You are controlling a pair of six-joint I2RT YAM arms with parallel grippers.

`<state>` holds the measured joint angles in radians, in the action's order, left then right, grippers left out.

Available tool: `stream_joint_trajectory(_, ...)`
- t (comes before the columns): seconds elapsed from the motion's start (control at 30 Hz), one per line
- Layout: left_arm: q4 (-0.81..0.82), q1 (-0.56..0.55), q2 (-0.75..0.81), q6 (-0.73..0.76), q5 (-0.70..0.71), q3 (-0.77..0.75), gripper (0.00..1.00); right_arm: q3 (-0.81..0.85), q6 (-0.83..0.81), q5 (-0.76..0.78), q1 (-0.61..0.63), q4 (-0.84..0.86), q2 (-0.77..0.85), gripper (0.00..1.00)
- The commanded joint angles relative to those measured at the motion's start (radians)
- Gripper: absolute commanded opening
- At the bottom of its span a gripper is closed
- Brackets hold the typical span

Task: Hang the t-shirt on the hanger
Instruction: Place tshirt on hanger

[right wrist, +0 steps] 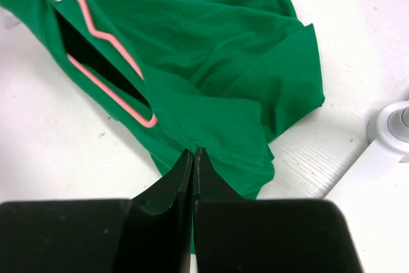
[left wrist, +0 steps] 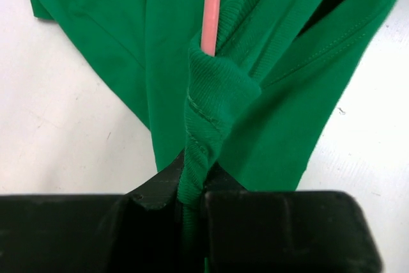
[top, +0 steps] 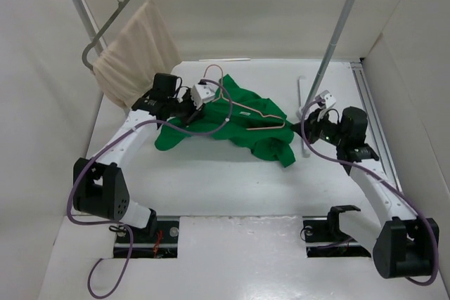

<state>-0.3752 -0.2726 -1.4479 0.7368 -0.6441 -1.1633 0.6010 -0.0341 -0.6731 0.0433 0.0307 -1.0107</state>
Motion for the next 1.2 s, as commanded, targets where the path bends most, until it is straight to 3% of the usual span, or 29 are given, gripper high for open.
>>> stream_joint_trajectory(0.0,0.09,0.069,0.055,-0.068,0.228,0.007,0.0,0.022,-0.085,0.09,-0.082,-0.132,0.027,0.0)
stream_joint_trajectory(0.17,0.124,0.069,0.046,-0.116,0.254,-0.004,0.0,0.098,-0.209,0.066,-0.082,-0.268,-0.005,0.0)
stream_joint_trajectory(0.4,0.145,-0.042,0.046,0.049,0.503,0.062,0.0,0.198,-0.279,-0.16,-0.082,-0.339,-0.034,0.0)
stream_joint_trajectory(0.53,0.17,-0.08,0.046,0.07,0.534,0.08,0.0,0.293,-0.41,-0.171,-0.059,-0.463,-0.075,0.0)
stream_joint_trajectory(0.73,0.237,-0.08,0.046,0.197,0.641,0.149,0.0,0.348,-0.423,-0.193,-0.097,-0.535,-0.075,0.0)
stream_joint_trajectory(0.87,0.251,-0.089,0.066,0.245,0.652,0.171,0.0,0.385,-0.434,-0.246,-0.097,-0.563,-0.103,0.0)
stream_joint_trajectory(1.03,0.194,-0.155,0.086,0.265,0.583,0.159,0.0,0.421,-0.38,-0.246,0.022,-0.503,-0.16,0.0)
stream_joint_trajectory(1.17,0.197,-0.186,0.077,0.127,0.574,0.12,0.0,0.466,-0.366,-0.258,0.11,-0.472,-0.221,0.0)
